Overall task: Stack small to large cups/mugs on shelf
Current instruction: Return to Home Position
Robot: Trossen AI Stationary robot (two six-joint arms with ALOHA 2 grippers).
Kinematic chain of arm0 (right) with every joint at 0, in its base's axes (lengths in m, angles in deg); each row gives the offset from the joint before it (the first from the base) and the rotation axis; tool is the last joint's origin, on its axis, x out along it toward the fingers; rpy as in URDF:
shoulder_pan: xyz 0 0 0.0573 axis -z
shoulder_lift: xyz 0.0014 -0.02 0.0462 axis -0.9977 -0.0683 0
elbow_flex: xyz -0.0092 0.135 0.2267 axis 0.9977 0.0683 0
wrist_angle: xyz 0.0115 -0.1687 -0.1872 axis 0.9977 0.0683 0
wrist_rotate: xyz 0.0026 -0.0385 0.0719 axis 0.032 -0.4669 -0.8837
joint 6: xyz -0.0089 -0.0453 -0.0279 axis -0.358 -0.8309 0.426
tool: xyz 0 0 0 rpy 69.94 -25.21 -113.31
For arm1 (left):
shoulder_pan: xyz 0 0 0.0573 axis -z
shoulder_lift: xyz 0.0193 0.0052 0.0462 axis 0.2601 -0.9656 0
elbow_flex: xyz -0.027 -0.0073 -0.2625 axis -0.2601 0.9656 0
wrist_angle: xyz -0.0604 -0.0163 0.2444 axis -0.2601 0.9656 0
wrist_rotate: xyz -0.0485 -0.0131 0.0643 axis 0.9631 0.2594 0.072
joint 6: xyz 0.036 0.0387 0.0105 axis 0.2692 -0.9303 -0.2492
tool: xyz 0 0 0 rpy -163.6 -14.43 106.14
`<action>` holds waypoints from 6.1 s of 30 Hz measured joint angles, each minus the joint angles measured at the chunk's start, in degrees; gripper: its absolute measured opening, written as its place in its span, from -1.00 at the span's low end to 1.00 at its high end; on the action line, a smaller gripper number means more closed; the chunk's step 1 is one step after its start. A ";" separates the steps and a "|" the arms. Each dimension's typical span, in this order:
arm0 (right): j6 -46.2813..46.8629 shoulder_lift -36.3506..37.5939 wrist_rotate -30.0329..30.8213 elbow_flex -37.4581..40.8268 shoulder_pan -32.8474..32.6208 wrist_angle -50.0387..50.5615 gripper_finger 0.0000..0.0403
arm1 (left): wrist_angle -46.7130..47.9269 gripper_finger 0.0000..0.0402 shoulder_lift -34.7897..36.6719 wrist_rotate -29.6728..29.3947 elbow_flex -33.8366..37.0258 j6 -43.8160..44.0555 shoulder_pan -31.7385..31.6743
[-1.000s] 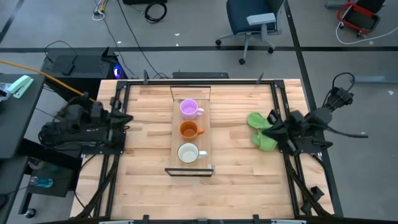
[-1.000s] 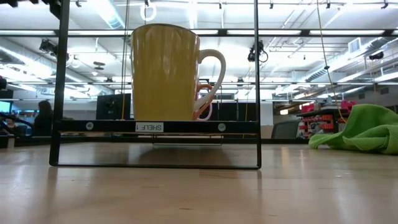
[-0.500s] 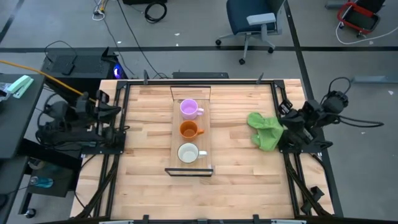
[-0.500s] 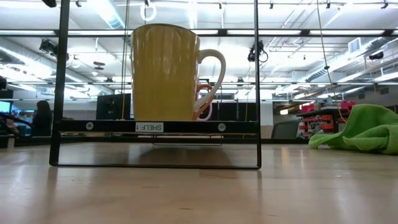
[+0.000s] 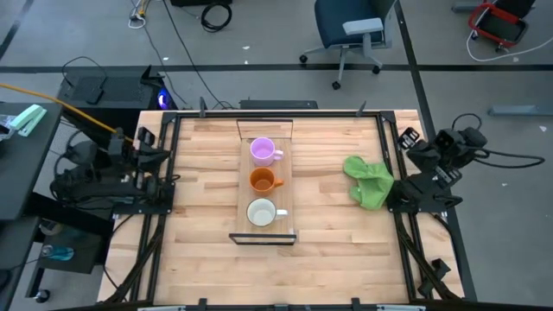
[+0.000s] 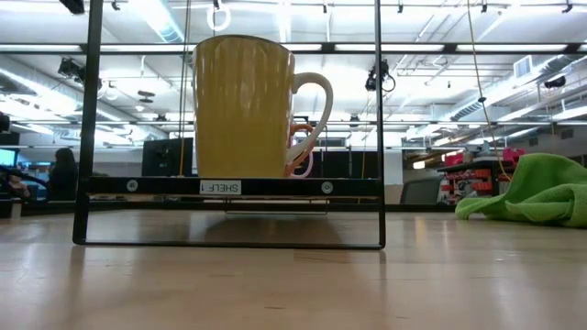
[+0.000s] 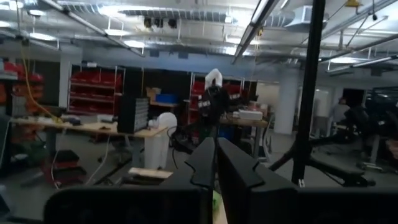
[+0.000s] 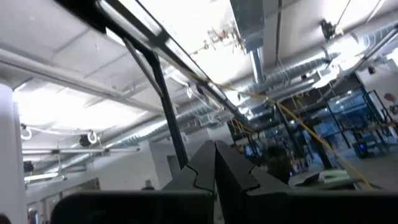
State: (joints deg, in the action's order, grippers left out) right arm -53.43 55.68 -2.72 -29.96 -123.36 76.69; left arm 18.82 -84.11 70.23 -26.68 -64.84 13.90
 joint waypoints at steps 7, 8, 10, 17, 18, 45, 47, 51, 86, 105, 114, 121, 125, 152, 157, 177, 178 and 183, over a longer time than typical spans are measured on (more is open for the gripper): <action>-1.25 2.81 0.00 -0.04 0.00 0.63 -0.93 | -4.57 -0.84 0.00 0.23 4.62 1.18 0.00; -1.46 3.24 0.00 -0.05 0.00 0.80 -0.93 | -5.17 -0.84 0.00 0.47 5.09 1.27 0.00; -1.59 3.42 -0.02 -0.08 0.00 0.89 -0.93 | -6.67 -0.86 0.02 0.63 6.54 1.91 0.02; -1.05 3.35 -0.02 0.58 0.00 1.07 -0.93 | -11.66 -0.90 0.00 1.06 11.73 2.47 0.02; -0.66 3.25 -0.19 1.22 0.00 0.96 -0.93 | -12.48 -0.89 0.00 1.06 12.38 2.46 0.02; 2.05 3.05 -1.70 24.13 0.00 -17.65 -0.93 | -19.53 -0.84 -0.09 -7.56 26.40 -1.09 -0.01; 2.11 3.05 -1.70 25.37 0.00 -19.30 -0.93 | -18.14 -0.85 -0.09 -7.56 26.40 -0.71 0.00; 2.14 3.05 -1.54 27.10 0.00 -20.84 -0.93 | -17.72 -0.88 -0.13 -7.56 26.40 -0.65 -0.02; -9.68 2.98 -0.83 27.04 0.02 2.62 -0.93 | -21.53 -0.85 -0.17 -9.09 32.85 -6.08 -0.96; -11.66 2.98 -0.83 27.02 0.02 6.14 -0.93 | -18.82 -0.84 -0.17 -9.03 32.89 -7.15 -0.96; -11.66 2.98 -0.83 27.02 0.02 6.16 -0.93 | -18.78 -0.90 -0.17 -9.03 32.91 -6.67 -0.96; -11.63 2.98 -0.83 27.02 0.02 6.16 -0.93 | -18.76 -0.85 -0.17 -9.03 32.93 -6.67 -0.96; -11.63 2.98 -0.83 27.02 0.02 6.17 -0.93 | -18.76 -0.85 -0.17 -9.03 32.93 -6.65 -0.96; -11.63 2.98 -0.83 26.99 0.02 6.18 -0.93 | -18.71 -0.90 -0.17 -9.03 32.98 -6.58 -0.96; -11.63 2.98 -0.83 26.99 0.02 6.18 -0.93 | -18.71 -0.87 -0.17 -9.03 32.98 -6.58 -0.96; -11.63 2.98 -0.83 26.99 0.02 6.16 -0.93 | -18.71 -0.87 -0.17 -9.04 32.98 -6.58 -0.96; -11.62 3.00 -0.83 26.99 0.02 6.18 -0.93 | -18.70 -0.86 -0.17 -9.03 32.98 -6.59 -0.96; -11.62 3.00 -0.83 26.99 0.02 6.18 -0.93 | -18.71 -0.84 -0.17 -9.03 32.98 -6.58 -0.96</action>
State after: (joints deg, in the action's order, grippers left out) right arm -65.05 58.68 -3.55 -2.97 -123.34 82.87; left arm 0.10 -84.28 61.20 6.30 -71.42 12.94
